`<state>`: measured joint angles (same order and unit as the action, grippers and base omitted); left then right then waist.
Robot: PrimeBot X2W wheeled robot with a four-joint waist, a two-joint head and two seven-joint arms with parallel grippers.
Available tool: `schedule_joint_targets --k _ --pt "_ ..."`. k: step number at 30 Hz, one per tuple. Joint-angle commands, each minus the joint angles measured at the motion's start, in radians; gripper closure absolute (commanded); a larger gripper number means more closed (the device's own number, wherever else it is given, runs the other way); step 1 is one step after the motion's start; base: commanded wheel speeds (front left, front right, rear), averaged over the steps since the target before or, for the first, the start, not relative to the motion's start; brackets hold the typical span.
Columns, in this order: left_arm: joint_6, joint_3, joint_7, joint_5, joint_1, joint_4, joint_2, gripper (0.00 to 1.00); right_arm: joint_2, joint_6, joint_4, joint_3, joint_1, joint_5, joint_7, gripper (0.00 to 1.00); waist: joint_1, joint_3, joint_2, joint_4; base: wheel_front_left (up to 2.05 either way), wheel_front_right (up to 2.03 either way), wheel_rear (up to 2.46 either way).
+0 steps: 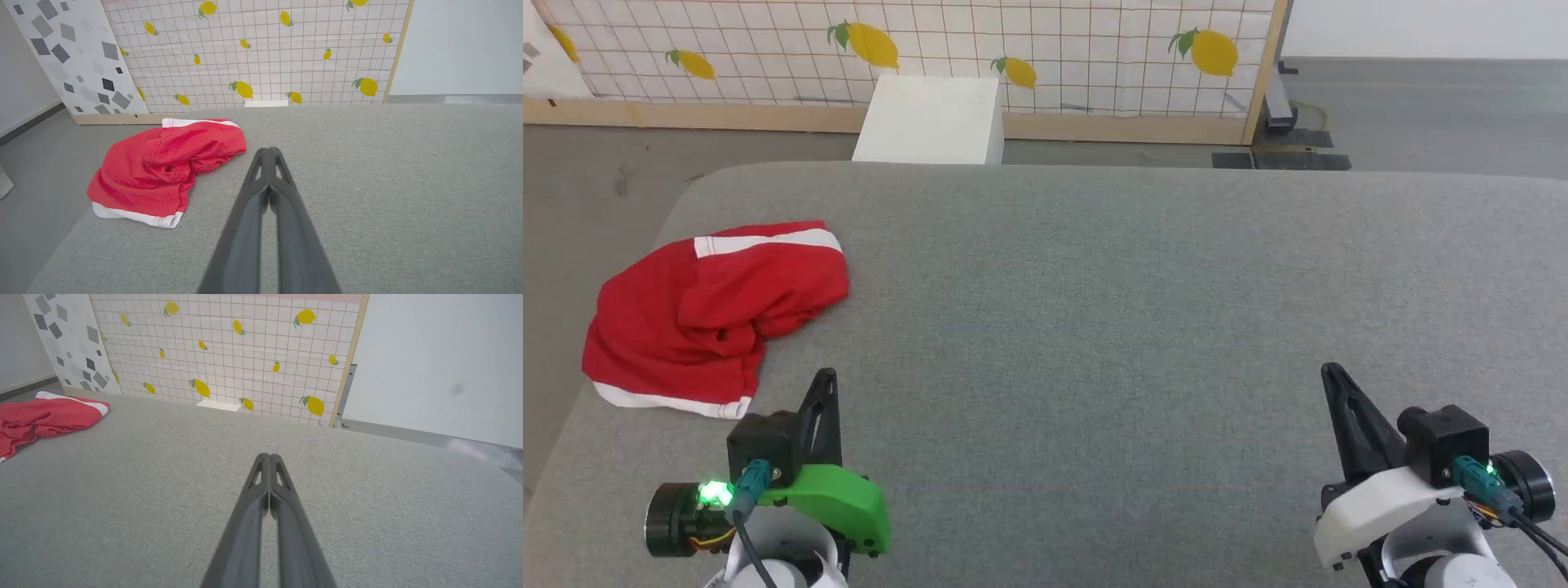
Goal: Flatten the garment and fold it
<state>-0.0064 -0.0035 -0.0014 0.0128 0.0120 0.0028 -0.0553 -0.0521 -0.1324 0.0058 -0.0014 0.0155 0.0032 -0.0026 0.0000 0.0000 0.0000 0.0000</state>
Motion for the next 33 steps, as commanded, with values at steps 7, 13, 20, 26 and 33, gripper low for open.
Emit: schedule_joint_targets --k 7,13,20,26,33 --pt "0.006 0.004 0.001 -0.013 -0.012 -0.003 0.005 1.0 0.002 0.002 -0.006 0.001 -0.015 -0.003 0.003 1.0 0.0 0.0 0.0 0.0 0.0 0.0 0.0" --pt "0.006 0.004 0.001 -0.013 -0.012 -0.003 0.005 1.0 0.002 0.002 -0.006 0.001 -0.015 -0.003 0.003 1.0 0.0 0.0 0.0 0.0 0.0 0.0 0.0" --pt "0.0 -0.001 0.0 0.002 0.0 0.0 0.0 0.0 0.0 0.0 0.001 0.0 0.0 0.0 0.0 0.0 0.0 0.0 0.0 0.0 0.0 0.0 0.0" --pt "0.003 -0.008 -0.007 0.009 0.004 0.008 0.0 0.0 0.0 0.0 0.004 -0.003 -0.001 0.002 -0.005 0.0 0.0 0.0 0.0 0.001 0.0 0.0 0.0" --pt "0.01 -0.019 -0.022 0.016 0.013 0.026 0.0 0.0 0.0 0.0 0.01 -0.008 -0.004 0.002 -0.016 0.0 0.0 0.0 0.0 0.011 0.0 0.0 0.0"
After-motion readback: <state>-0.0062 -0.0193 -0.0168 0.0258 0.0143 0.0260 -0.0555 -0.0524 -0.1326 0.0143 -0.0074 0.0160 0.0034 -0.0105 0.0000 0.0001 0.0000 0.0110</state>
